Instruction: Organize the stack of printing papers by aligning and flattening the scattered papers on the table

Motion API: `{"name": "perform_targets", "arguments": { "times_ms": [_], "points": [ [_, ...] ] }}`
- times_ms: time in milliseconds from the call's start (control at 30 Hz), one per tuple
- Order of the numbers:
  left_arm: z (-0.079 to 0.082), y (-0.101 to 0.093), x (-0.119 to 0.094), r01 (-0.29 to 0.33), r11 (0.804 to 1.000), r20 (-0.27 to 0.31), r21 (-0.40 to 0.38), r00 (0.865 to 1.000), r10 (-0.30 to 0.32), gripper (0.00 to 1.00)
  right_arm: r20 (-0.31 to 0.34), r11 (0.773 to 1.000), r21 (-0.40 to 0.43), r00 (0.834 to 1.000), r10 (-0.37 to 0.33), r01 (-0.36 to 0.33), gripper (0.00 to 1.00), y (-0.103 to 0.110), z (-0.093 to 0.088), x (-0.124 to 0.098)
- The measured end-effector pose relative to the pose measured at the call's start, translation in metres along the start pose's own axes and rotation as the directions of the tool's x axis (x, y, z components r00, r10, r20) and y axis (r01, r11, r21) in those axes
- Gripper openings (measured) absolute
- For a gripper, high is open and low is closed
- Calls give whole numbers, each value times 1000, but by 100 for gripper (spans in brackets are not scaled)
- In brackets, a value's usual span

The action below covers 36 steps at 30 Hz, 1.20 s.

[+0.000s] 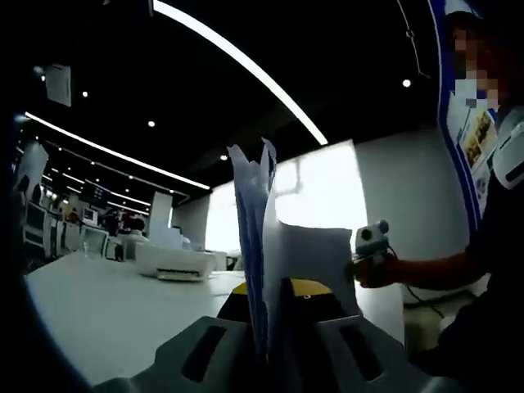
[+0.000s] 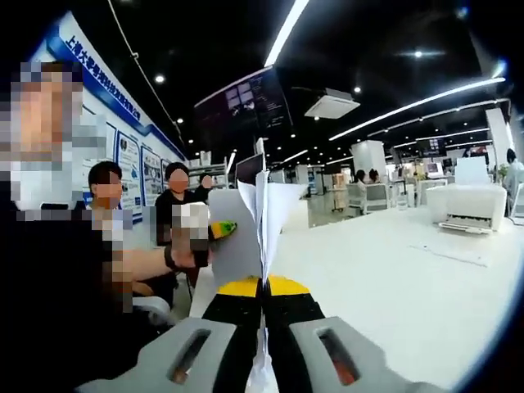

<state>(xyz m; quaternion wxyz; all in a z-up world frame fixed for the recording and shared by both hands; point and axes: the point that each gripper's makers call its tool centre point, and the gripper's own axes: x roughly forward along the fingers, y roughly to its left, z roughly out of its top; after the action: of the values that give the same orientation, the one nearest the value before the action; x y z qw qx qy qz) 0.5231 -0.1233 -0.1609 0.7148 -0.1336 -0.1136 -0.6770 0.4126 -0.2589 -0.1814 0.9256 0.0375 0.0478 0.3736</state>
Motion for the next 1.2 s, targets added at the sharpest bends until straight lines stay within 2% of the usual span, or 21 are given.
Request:
{"name": "perform_targets", "arguments": {
  "times_ms": [33,133,300,433,533,667,800,867,933,967,1033,1067,1200],
  "points": [
    [0,-1,0,1,1000,-1,4,1000,-1,11,1,1000,0,1000,1,-1,0,1,0,0],
    [-1,-23,3,13,1000,-10,15,1000,-13,12,-2,1000,-13,1000,4,-4,0,5,0,1],
    [-1,-22,-3,12,1000,-18,20,1000,-12,12,-10,1000,-19,1000,14,-14,0,13,-2,3],
    [-1,-25,-1,13,1000,-20,16,1000,-13,7,-11,1000,12,1000,18,-18,0,20,-1,5],
    [0,-25,2,7,1000,-36,5,999,-7,7,-14,1000,29,1000,1,-1,0,8,-2,0],
    [8,-24,5,19,1000,-38,-20,999,-20,6,20,995,97,1000,3,-5,0,-4,6,-9],
    [18,-25,10,14,1000,-48,-21,999,-15,6,40,993,120,999,11,-16,0,-2,15,-16],
    [19,-26,14,4,1000,-68,1,998,-4,6,27,988,152,999,-26,21,0,-6,16,-18],
    [20,-27,20,-5,1000,-94,14,996,7,6,-7,954,283,995,-101,98,0,-9,20,-19],
    [22,-26,22,-14,1000,-101,11,995,15,6,-10,953,285,994,-105,103,0,-7,24,-20],
    [21,-21,24,-44,998,-120,-41,992,38,6,-20,955,273,994,-110,111,0,1,29,-18],
    [20,-17,26,-64,993,-138,-100,989,49,6,-36,950,283,991,-130,135,0,1,30,-20],
    [16,-13,31,-75,974,-159,-212,986,41,6,-67,923,335,982,-178,191,0,-7,30,-26]
  ]
}}
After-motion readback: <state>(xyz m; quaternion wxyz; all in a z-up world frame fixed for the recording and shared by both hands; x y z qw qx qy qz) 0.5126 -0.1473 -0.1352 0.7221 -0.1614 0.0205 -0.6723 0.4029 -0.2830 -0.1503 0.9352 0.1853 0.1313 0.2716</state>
